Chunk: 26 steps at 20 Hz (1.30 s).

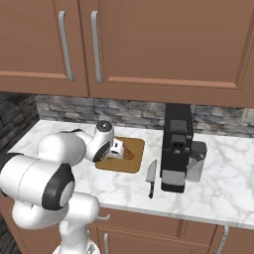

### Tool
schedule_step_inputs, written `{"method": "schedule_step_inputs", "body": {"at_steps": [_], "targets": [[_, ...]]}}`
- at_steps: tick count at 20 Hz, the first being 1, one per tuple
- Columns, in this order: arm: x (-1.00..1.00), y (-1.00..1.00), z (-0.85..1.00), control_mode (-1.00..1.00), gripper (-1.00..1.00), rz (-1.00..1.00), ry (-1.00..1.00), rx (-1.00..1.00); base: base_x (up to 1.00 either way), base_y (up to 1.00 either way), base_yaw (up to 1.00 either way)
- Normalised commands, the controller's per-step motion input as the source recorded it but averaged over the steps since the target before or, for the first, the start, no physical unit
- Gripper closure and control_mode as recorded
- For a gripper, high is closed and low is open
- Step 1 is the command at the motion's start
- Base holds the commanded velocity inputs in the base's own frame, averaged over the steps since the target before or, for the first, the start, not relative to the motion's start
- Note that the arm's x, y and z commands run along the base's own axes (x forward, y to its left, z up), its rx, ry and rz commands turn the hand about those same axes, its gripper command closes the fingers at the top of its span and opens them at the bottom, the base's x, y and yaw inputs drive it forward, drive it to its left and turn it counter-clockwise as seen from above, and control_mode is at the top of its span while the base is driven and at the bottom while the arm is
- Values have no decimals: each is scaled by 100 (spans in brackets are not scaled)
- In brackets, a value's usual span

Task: Retrieve the sausage and cheese from the fridge and place them on the cutting board on the counter.

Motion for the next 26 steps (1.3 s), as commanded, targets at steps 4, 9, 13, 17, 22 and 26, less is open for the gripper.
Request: {"method": "schedule_step_inputs", "body": {"at_steps": [4,9,13,17,22,26], "targets": [[15,-2,-17,-100,100,0,0,9,0,0,0],[8,-1,-18,-100,100,0,0,3,0,0,0],[0,0,-17,-100,100,0,0,0,0,0,0],[6,0,-1,-100,-100,0,2,0,0,0,0],[0,0,0,-100,-100,0,2,0,0,0,0],[0,0,4,-100,-100,0,0,0,0,0,0]]}}
